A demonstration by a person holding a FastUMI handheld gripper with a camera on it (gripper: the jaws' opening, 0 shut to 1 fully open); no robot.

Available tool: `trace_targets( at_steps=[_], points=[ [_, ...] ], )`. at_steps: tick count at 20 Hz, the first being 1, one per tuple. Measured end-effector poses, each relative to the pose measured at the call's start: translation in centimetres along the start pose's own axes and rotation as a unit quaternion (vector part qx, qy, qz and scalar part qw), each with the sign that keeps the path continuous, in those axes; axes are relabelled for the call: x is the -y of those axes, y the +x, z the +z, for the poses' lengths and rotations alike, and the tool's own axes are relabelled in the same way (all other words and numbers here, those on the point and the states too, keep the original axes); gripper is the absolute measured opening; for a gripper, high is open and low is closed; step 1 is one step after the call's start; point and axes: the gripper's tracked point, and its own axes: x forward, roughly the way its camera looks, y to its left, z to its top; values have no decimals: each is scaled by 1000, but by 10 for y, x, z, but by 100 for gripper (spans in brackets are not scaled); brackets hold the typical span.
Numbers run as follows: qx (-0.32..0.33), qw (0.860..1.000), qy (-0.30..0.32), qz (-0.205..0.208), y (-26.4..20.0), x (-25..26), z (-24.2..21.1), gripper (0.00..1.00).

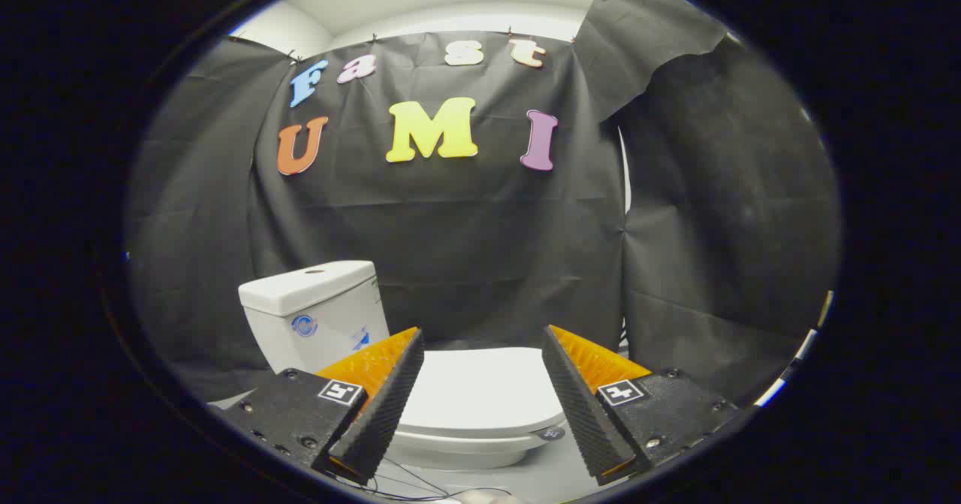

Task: Open the toilet lid.

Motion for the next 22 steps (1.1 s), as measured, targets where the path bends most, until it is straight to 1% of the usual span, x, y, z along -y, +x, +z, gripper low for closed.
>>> trace_targets(
  at_steps=[16,22],
  points=[
    [-18,1000,14,-3,2,3,-9,99],
    [-15,1000,20,-6,4,6,-3,99]
  ],
)
